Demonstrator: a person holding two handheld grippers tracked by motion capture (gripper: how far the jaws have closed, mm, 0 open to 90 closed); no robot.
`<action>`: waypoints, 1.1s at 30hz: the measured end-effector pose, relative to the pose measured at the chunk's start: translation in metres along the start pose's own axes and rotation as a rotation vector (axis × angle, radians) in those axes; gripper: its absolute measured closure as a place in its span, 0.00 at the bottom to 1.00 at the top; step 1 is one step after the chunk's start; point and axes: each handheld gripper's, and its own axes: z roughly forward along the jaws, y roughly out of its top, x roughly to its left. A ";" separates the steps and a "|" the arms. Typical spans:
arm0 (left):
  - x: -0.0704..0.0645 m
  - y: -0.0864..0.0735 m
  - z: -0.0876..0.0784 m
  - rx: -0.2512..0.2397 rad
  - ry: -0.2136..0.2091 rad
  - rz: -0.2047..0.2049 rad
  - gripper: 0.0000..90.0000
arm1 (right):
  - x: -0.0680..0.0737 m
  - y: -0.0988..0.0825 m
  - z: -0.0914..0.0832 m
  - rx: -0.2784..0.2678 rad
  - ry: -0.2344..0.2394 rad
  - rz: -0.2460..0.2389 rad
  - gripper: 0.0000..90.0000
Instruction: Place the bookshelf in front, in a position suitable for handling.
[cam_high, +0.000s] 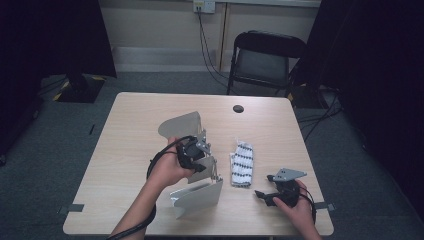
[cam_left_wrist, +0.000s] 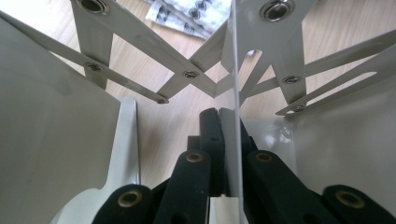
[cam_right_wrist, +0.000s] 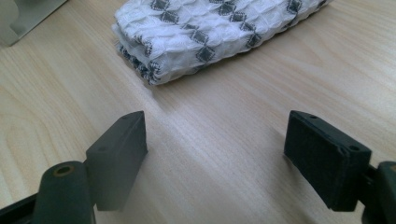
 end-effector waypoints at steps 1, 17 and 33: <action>0.000 -0.001 0.000 -0.001 -0.001 -0.003 1.00 | 0.000 0.000 0.000 0.000 0.000 0.000 0.23; 0.009 -0.017 -0.005 -0.028 0.014 -0.038 1.00 | 0.000 0.000 0.000 0.000 0.000 0.000 0.23; 0.012 -0.041 -0.009 -0.098 0.010 -0.138 0.78 | 0.000 0.000 0.000 0.000 0.000 0.000 0.23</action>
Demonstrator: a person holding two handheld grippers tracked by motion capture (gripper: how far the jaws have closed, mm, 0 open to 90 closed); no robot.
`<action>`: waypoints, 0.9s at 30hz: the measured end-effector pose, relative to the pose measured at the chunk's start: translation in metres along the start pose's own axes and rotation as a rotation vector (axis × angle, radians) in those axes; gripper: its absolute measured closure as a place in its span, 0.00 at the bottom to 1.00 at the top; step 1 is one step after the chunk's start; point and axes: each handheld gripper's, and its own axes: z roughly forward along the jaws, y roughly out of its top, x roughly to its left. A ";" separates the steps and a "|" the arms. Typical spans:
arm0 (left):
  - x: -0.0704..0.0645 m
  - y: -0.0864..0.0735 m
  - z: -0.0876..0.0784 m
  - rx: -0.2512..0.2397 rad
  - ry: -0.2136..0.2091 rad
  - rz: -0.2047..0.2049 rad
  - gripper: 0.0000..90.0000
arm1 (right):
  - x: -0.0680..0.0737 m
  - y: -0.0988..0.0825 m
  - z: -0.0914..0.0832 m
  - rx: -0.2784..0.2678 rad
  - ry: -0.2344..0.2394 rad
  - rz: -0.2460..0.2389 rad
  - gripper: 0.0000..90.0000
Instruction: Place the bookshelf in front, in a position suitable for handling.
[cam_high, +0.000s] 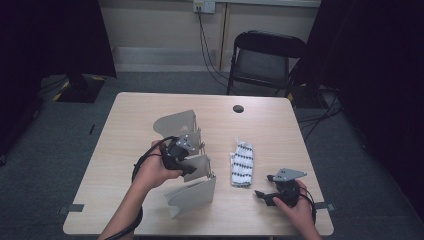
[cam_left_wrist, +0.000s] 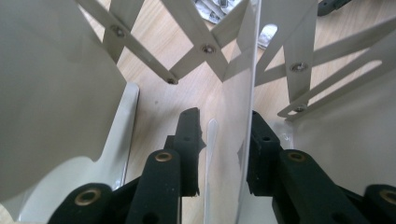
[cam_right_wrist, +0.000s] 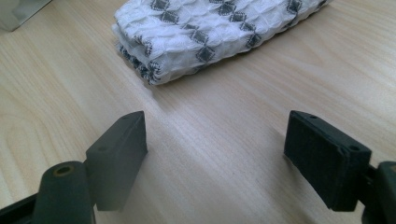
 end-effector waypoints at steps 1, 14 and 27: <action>0.001 -0.002 0.000 -0.003 -0.006 -0.007 0.76 | 0.000 0.000 0.000 0.000 0.000 0.000 0.23; -0.002 -0.035 -0.003 -0.064 0.032 -0.084 0.59 | 0.000 0.000 0.000 0.000 0.000 0.000 0.23; -0.002 -0.082 0.001 -0.096 0.046 -0.165 0.42 | 0.000 0.000 0.000 0.000 0.000 0.000 0.23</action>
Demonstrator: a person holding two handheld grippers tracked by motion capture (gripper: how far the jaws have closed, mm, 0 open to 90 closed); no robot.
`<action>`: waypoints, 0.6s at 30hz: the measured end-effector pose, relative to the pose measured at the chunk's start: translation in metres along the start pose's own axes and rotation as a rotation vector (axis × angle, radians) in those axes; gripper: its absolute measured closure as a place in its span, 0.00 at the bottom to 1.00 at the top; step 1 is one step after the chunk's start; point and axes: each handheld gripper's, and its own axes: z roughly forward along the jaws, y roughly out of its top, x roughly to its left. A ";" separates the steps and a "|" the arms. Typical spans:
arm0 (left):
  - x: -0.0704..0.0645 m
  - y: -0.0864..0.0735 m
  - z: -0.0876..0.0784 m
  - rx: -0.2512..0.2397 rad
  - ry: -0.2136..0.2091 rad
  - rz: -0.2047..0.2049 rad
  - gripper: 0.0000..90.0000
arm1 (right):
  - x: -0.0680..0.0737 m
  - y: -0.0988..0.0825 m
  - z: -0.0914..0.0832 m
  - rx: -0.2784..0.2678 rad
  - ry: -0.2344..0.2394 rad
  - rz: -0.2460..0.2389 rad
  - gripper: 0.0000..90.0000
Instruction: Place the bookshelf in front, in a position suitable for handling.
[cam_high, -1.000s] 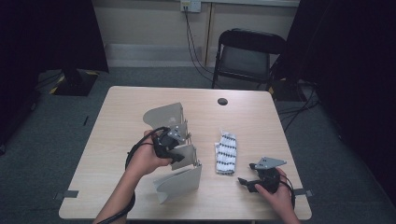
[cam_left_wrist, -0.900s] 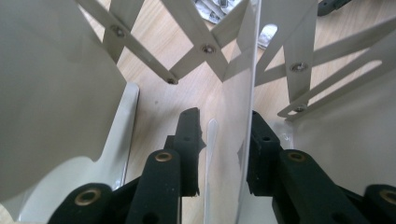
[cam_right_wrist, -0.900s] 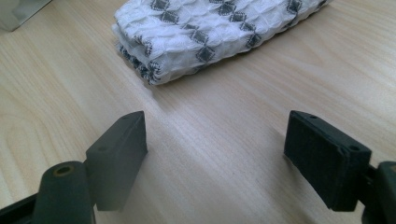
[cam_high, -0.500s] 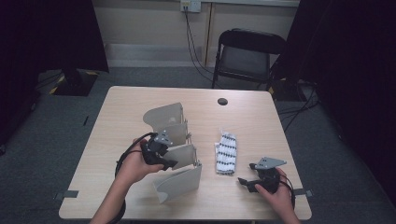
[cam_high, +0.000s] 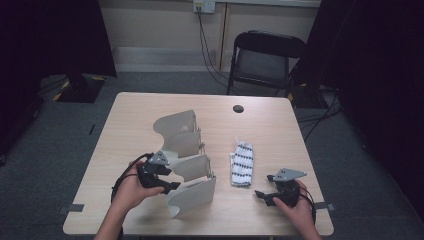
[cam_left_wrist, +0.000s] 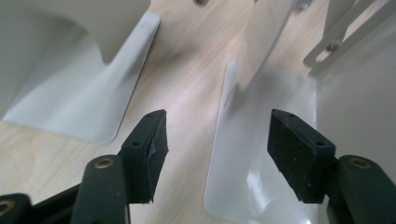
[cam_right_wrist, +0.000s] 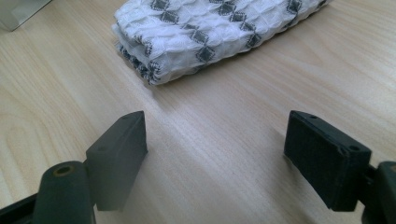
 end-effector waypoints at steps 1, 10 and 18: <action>0.000 -0.004 0.000 0.000 0.001 -0.003 0.41 | 0.000 0.000 0.000 0.000 0.000 0.000 0.23; 0.004 -0.031 0.000 -0.025 0.021 -0.033 0.34 | -0.002 0.004 -0.001 0.016 0.026 0.049 0.21; 0.003 -0.049 0.005 -0.004 0.029 -0.059 0.32 | -0.001 0.048 -0.001 0.029 0.011 0.020 0.33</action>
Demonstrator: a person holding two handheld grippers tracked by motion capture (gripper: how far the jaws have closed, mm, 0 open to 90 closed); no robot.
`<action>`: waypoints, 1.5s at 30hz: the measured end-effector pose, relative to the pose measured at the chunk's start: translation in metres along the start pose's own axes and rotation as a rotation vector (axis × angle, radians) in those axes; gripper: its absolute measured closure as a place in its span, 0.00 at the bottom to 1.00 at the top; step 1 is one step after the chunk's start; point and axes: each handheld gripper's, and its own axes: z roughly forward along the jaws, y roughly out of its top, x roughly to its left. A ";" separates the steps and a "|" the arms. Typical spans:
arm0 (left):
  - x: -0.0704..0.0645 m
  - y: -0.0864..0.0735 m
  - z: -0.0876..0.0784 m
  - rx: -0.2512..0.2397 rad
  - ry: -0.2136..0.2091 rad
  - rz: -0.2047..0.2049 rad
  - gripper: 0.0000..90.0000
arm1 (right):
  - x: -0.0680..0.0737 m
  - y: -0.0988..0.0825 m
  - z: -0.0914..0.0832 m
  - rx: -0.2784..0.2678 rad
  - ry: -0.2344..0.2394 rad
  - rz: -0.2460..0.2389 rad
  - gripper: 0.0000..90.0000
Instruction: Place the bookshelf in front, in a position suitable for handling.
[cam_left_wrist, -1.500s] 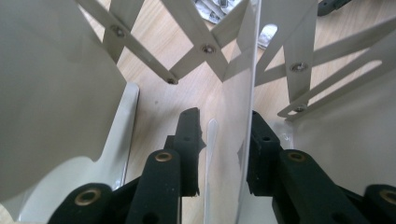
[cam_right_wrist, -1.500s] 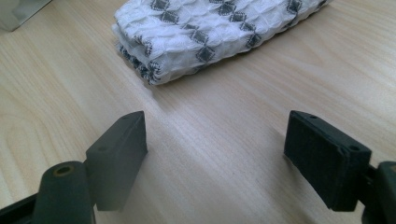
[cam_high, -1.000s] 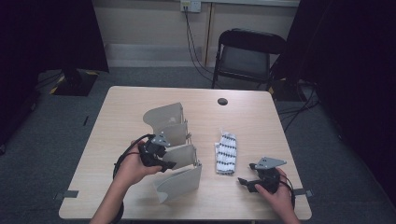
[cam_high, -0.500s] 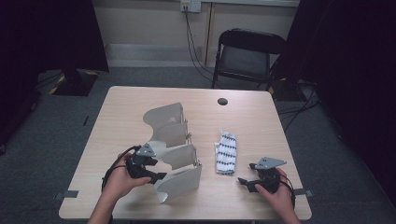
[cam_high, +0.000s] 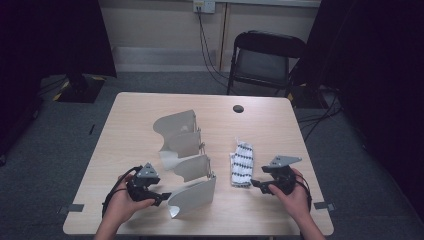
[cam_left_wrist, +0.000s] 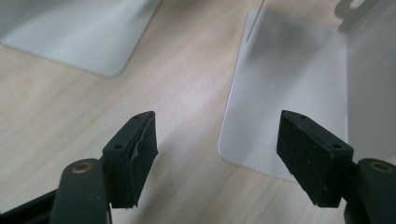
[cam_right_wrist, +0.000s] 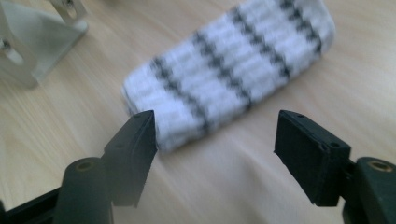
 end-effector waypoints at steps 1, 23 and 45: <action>0.000 -0.001 0.001 -0.003 0.008 -0.005 0.31 | 0.002 0.010 0.002 -0.002 -0.003 -0.014 0.37; -0.008 -0.012 -0.011 -0.045 0.049 0.009 0.30 | 0.024 0.034 0.058 0.090 0.064 -0.093 0.33; 0.004 -0.011 -0.021 -0.080 0.074 -0.036 0.23 | 0.016 0.003 0.014 0.068 -0.049 -0.021 0.27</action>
